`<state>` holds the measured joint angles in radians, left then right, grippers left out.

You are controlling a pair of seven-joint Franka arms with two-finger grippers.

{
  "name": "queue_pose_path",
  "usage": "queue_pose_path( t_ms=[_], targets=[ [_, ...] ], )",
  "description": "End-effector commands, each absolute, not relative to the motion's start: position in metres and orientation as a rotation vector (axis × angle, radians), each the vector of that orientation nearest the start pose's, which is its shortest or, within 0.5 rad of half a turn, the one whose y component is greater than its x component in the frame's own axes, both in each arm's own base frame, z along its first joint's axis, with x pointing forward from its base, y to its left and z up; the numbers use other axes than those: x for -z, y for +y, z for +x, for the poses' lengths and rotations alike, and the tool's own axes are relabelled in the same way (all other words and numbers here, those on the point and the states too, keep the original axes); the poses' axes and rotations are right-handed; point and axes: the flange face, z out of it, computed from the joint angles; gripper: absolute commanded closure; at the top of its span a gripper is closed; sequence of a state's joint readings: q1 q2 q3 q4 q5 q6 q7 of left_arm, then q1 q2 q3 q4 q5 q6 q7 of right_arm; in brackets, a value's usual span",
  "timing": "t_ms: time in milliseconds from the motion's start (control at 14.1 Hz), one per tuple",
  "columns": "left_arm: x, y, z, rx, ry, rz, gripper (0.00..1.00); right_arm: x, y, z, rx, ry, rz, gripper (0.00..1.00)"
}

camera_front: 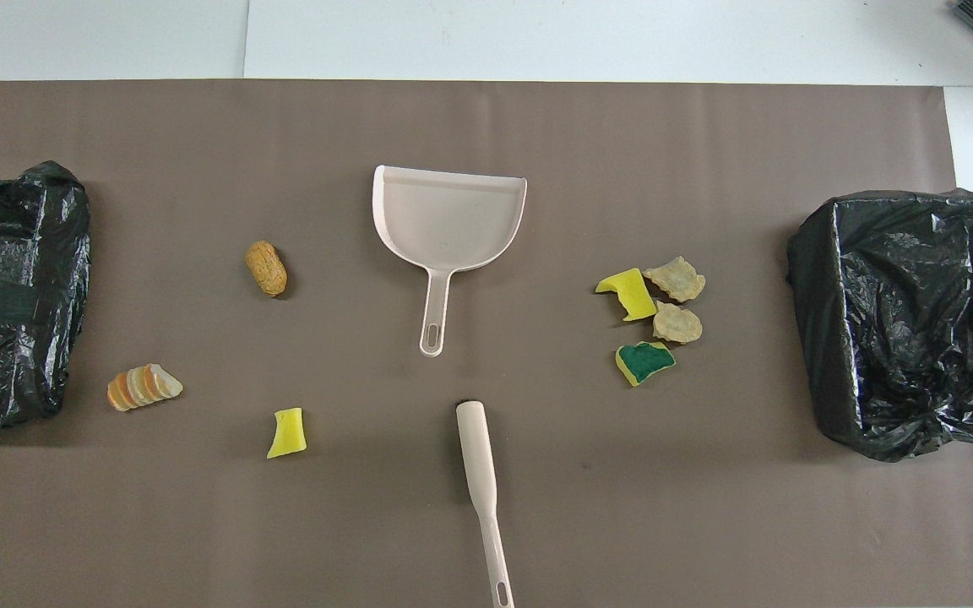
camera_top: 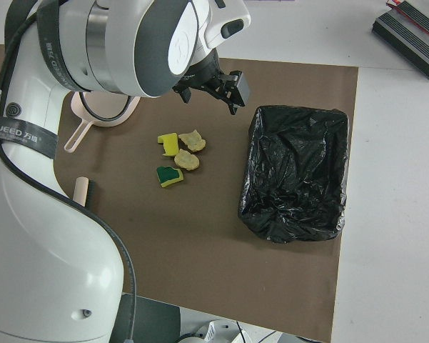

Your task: Sweep and dump trash in bin

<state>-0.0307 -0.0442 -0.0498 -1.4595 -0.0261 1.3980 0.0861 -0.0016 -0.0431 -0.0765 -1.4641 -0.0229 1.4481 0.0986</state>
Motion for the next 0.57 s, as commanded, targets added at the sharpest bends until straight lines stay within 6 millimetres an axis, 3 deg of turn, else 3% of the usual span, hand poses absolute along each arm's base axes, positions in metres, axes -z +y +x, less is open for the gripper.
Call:
queue_pose_path(
  t_ms=[0, 354, 496],
  targets=[
    [-0.689, -0.043, 0.520, -0.039, 0.256, -3.159, 0.00, -0.687, -0.045, 0.518, 0.026, 0.264, -3.132, 0.00],
    [-0.691, -0.044, 0.516, -0.049, 0.238, -3.168, 0.00, -0.685, -0.050, 0.512, -0.022, 0.263, -3.144, 0.00],
    [-0.690, -0.043, 0.515, -0.059, 0.238, -3.167, 0.00, -0.669, -0.048, 0.511, -0.075, 0.253, -3.128, 0.00]
  ],
)
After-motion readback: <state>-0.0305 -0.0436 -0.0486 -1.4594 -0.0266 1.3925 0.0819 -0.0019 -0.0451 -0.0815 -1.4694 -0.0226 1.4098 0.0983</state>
